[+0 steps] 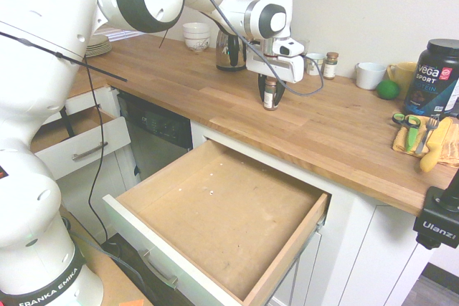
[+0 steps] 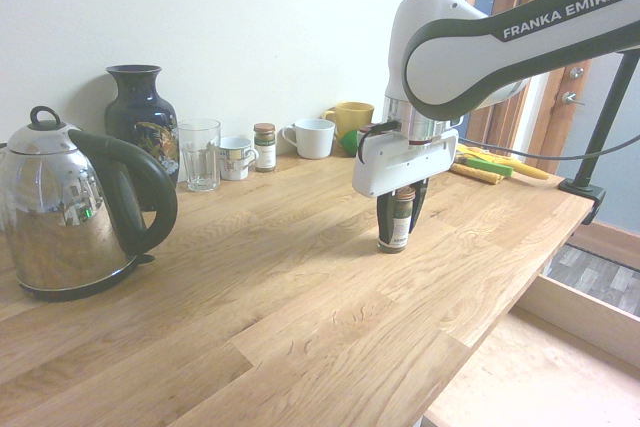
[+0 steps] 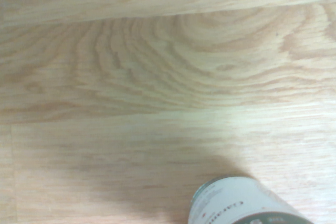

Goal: Put seasoning jar in the drawer

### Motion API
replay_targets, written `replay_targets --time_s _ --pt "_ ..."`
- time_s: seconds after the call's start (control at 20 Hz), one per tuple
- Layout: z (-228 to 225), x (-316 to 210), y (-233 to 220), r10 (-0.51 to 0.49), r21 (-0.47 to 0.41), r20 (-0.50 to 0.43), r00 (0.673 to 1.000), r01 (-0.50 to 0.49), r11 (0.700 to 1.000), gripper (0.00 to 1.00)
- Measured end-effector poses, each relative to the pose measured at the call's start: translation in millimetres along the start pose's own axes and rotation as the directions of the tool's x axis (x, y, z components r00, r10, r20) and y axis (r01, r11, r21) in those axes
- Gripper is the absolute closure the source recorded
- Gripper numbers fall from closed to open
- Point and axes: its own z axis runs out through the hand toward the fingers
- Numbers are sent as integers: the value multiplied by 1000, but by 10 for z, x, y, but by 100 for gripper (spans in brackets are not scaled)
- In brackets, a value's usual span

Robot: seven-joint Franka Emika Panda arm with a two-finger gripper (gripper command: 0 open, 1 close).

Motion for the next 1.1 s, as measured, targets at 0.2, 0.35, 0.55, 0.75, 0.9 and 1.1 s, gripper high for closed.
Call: replay_targets --time_s 0.2,0.35,0.55,0.75,0.9,1.1 --pt "-1 -1 -1 -1 0 0 1000 1 1000 100" --pt "-10 -10 -11 -3 1 0 1000 3 1000 100" --pt "-121 -41 -39 -7 15 -7 1000 7 1000 100" --pt "-475 -103 0 -6 47 -18 1000 7 999 100" --pt "-681 -236 133 -9 54 -20 1000 10 998 100" --pt "-897 -512 403 -17 57 -17 1000 18 998 100"
